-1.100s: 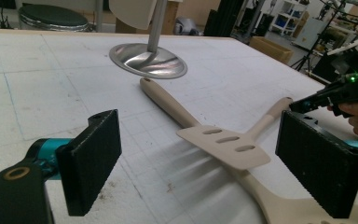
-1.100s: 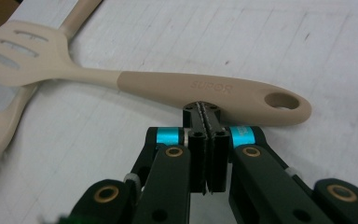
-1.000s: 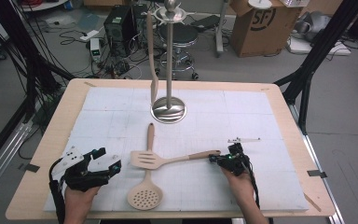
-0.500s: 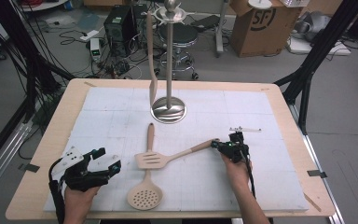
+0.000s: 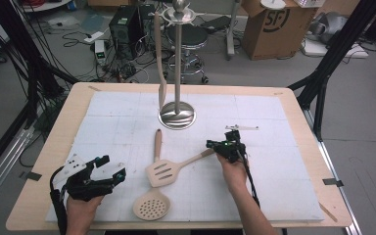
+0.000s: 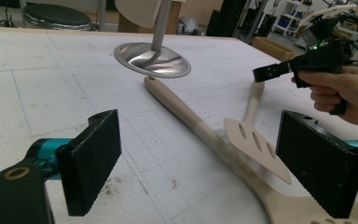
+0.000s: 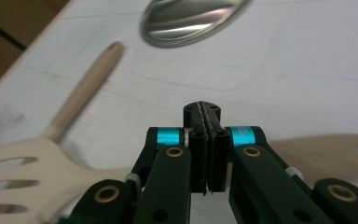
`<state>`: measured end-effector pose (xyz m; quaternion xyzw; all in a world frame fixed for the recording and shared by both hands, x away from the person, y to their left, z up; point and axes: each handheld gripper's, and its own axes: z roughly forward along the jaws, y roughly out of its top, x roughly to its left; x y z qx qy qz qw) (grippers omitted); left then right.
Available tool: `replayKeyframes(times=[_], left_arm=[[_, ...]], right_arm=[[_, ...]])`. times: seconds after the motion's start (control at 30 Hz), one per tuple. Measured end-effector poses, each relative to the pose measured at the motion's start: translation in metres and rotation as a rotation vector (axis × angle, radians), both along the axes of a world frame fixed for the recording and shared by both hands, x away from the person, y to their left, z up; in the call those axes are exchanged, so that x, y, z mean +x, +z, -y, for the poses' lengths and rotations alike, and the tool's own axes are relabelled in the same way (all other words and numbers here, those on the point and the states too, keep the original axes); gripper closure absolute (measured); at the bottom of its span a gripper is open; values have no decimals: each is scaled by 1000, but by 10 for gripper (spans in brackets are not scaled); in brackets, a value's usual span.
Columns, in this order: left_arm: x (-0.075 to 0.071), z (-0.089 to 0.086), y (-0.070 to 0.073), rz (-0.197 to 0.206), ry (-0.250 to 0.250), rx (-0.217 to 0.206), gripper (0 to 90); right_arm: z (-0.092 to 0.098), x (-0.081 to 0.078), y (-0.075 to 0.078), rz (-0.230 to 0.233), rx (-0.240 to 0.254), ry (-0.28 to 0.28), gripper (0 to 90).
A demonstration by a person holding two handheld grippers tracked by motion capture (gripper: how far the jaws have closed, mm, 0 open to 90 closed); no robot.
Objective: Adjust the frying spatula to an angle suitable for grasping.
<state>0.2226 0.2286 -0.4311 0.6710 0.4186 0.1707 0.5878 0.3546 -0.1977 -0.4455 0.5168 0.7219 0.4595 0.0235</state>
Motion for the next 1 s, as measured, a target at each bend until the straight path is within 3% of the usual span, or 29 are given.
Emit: replayKeyframes(times=[0.27,0.4,0.47,0.5,0.67,0.77,0.83,1.0], left_arm=[[-1,0,0,0,-1,-1,148],[-1,-1,0,1,2,-2,147],[-1,-2,0,0,2,-2,147],[-2,-2,0,1,4,-4,148],[-2,-1,0,0,1,-1,148],[-2,-1,0,-1,2,2,147],[-2,-1,0,-2,3,1,148],[-3,-1,0,-5,3,9,147]], right_arm=[[-64,2,-3,-32,-18,144,897],[-85,2,-13,-107,-4,178,897],[-93,-1,-18,-135,-33,196,896],[-95,-3,-20,-127,-48,198,896],[-89,-14,-18,-120,-61,222,896],[-76,-21,-18,-127,-20,230,898],[-74,-27,-14,-105,-76,245,899],[-63,-34,-11,-122,-86,265,899]])
